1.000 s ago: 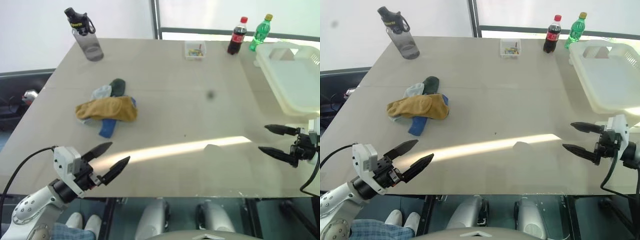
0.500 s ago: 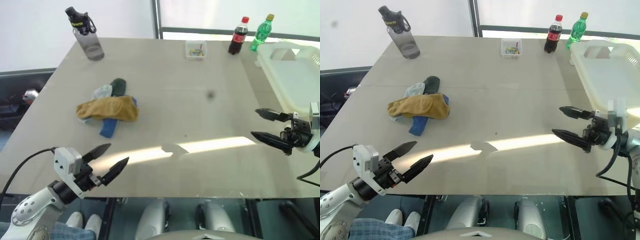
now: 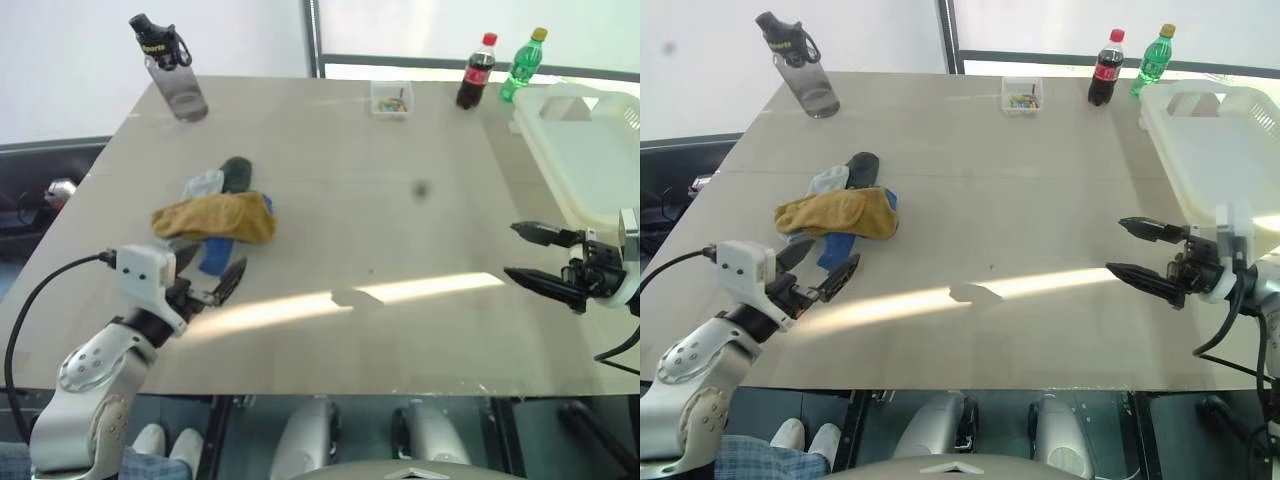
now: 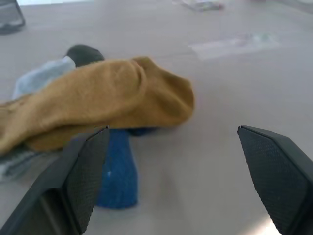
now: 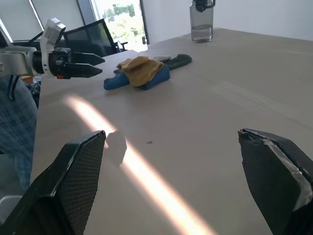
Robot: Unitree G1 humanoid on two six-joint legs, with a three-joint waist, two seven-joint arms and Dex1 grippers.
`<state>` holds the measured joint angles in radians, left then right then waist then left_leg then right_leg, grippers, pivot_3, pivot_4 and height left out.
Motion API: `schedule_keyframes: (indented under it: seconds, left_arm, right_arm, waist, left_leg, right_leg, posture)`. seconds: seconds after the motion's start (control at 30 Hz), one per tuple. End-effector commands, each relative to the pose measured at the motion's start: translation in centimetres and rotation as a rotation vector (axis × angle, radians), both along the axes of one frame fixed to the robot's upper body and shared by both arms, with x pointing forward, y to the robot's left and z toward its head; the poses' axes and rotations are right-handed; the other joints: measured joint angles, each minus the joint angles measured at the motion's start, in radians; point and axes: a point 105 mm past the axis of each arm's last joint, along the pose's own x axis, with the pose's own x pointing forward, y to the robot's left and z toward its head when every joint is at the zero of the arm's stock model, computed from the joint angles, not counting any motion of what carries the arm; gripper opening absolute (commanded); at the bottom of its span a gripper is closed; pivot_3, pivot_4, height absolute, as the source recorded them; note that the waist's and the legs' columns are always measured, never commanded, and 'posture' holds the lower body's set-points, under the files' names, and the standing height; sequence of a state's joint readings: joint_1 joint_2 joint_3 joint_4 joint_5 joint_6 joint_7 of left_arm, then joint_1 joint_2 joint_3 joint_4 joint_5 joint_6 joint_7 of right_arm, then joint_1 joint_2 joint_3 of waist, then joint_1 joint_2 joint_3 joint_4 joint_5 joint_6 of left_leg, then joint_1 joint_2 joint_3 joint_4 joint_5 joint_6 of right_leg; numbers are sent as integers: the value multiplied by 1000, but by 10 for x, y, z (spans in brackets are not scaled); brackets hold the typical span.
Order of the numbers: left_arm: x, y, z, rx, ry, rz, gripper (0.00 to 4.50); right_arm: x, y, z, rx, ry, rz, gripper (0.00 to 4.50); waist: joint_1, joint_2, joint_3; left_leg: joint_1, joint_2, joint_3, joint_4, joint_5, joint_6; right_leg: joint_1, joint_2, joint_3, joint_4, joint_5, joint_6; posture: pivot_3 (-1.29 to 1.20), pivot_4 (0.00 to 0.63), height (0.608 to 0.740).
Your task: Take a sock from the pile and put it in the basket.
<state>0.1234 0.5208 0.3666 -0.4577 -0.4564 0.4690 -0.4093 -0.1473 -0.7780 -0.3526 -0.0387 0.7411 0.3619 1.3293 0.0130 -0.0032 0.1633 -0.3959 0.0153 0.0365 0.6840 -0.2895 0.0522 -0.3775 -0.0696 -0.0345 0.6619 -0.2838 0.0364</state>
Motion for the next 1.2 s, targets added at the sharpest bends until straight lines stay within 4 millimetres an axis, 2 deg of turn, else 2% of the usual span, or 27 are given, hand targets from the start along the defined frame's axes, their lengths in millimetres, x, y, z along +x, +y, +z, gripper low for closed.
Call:
schedule_keyframes:
  seconds: [0.03, 0.27, 0.47, 0.7, 0.73, 0.8, 0.83, 0.87, 0.9, 0.97, 1.0, 1.03, 1.07, 1.2]
  left_arm:
    - [15, 4, 4, 37, -39, 54, 4500]
    - [36, -10, 12, 11, -90, 24, 4500]
    - [48, 4, 10, 35, -95, 82, 4500]
    - [57, 4, 6, 67, -95, 78, 4500]
    - [58, 4, 5, 72, -95, 75, 4089]
    - [59, 3, 5, 86, -101, 70, 3693]
    - [59, 2, 5, 90, -103, 70, 3294]
    - [59, 2, 6, 95, -107, 70, 2890]
    - [60, 2, 6, 100, -111, 70, 2277]
    - [60, 2, 6, 106, -114, 72, 1537]
    - [61, 2, 6, 108, -115, 73, 889]
    - [61, 3, 5, 109, -115, 74, 714]
    - [61, 3, 5, 111, -116, 75, 97]
    - [60, 3, 6, 117, -127, 81, 97]
  right_arm:
    - [-1, 0, 10, -22, -51, 16, 4478]
    - [0, -1, 8, -31, -60, 2, 4478]
    - [-3, -4, 3, -40, -58, -20, 4478]
    - [-4, -7, 1, -46, -54, -36, 4478]
    - [-4, -7, 1, -47, -54, -37, 4500]
    - [-4, -7, 0, -49, -53, -40, 4500]
    - [-4, -7, 0, -49, -52, -41, 4500]
    - [-4, -8, 0, -50, -52, -43, 4500]
    - [-4, -8, 0, -51, -52, -43, 4500]
    - [-4, -8, 0, -52, -51, -44, 4500]
    - [-4, -8, 0, -52, -51, -45, 4500]
    - [-4, -8, 0, -52, -51, -46, 4500]
    - [-4, -8, 0, -53, -51, -46, 4500]
    - [-3, -8, -1, -54, -50, -45, 4500]
  waist:
    - [1, 0, 0]
    - [1, 0, 0]
    - [1, 0, 0]
    - [1, 0, 0]
    - [1, 0, 0]
    - [1, 0, 0]
    - [1, 0, 0]
    - [1, 0, 0]
    - [1, 0, 0]
    - [1, 0, 0]
    - [1, 0, 0]
    - [1, 0, 0]
    - [1, 0, 0]
    - [1, 0, 0]
  left_leg:
    - [0, 0, 0, 0, 0, 0]
    - [-1, -1, 0, 0, 0, 0]
    - [-1, -1, 0, 0, 0, 0]
    - [-1, -1, 0, 1, 0, 0]
    - [-1, -1, 0, 1, 0, 0]
    - [-1, -1, 0, 1, 0, 0]
    - [-1, -1, 0, 1, 0, 0]
    - [-1, -1, 0, 1, 0, 0]
    - [-1, -1, 0, 1, 0, 0]
    - [-1, -1, 0, 1, 0, 0]
    - [-1, -1, 0, 1, 0, 0]
    - [-1, -1, 0, 1, 0, 0]
    - [-1, -1, 0, 1, 0, 0]
    - [-1, -1, 0, 1, 0, 0]
  right_leg:
    - [0, 0, 0, 0, 0, 0]
    - [0, 0, 0, 0, 0, 0]
    - [0, 0, 0, 0, 0, 0]
    - [0, 0, 0, 0, 0, 0]
    - [0, 0, 0, 1, 0, 0]
    - [0, 0, 0, 0, 0, 0]
    - [0, 0, 0, 0, 0, 1]
    - [0, 0, 0, 0, 0, 1]
    - [0, 0, 0, 0, 0, 1]
    - [0, 0, 0, 0, 0, 1]
    - [0, 0, 0, 0, 0, 1]
    - [0, 0, 0, 0, 0, 1]
    - [0, 0, 0, 1, 0, 1]
    - [0, 0, 0, 0, 0, 1]
  posture:
    - [0, 150, 740]
    - [0, 150, 740]
    - [0, 150, 740]
    - [0, 150, 740]
    - [0, 150, 740]
    - [0, 150, 740]
    - [0, 150, 740]
    - [0, 150, 740]
    - [0, 150, 740]
    - [0, 150, 740]
    - [0, 150, 740]
    - [0, 150, 740]
    - [0, 150, 740]
    - [0, 150, 740]
